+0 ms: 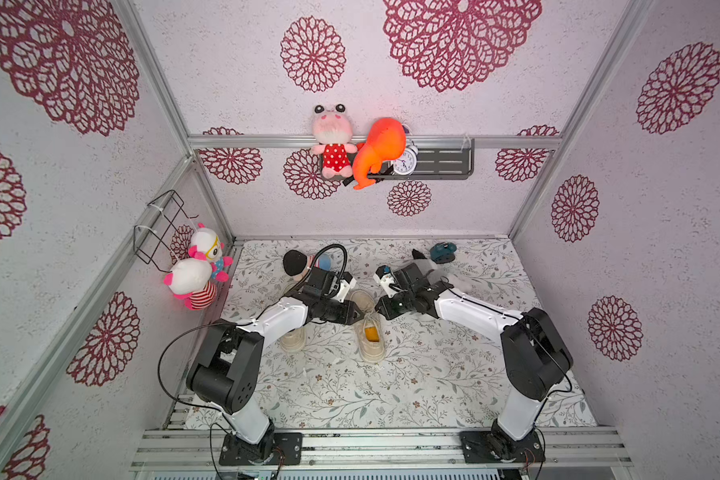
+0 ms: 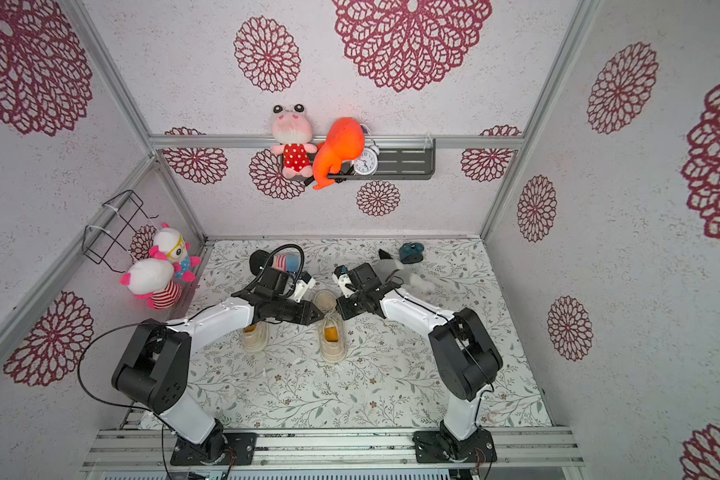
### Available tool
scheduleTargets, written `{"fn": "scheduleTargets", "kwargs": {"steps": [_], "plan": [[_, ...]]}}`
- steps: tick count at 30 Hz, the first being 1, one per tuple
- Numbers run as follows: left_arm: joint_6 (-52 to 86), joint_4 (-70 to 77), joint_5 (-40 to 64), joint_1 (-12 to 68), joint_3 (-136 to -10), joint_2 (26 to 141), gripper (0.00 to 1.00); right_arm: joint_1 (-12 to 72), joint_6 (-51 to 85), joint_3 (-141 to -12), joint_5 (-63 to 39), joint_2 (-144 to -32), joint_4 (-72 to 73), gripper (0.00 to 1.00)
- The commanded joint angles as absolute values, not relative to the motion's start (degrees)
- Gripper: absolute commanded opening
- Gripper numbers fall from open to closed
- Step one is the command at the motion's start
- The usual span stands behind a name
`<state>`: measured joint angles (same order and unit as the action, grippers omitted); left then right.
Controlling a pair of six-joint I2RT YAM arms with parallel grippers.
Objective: Remove the insole from the shoe
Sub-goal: Untie the shoelace on the shoe.
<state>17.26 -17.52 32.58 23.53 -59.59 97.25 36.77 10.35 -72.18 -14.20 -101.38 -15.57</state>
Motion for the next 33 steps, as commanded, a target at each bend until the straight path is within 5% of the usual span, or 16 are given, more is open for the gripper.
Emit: {"fn": "scheduleTargets", "kwargs": {"steps": [1,4,9,21,33], "plan": [[16.9,-17.7,34.1,23.6,-61.1,98.8,0.23,36.3,13.6,-73.7,-11.2,-96.0,-15.6,0.33],[17.9,-17.2,34.2,23.6,-61.0,99.4,0.19,36.1,18.5,-71.4,-9.0,-90.5,-16.2,0.43],[19.4,-15.5,34.3,23.6,-60.1,99.3,0.18,36.3,31.6,-66.1,-9.8,-83.9,-16.8,0.45],[20.0,-15.7,34.9,23.6,-60.6,100.3,0.18,40.6,38.4,-71.9,-18.9,-93.1,-21.3,0.46],[19.8,-16.1,35.0,23.6,-61.0,100.3,0.18,41.0,38.9,-76.3,-16.3,-99.2,-23.7,0.28]]}}
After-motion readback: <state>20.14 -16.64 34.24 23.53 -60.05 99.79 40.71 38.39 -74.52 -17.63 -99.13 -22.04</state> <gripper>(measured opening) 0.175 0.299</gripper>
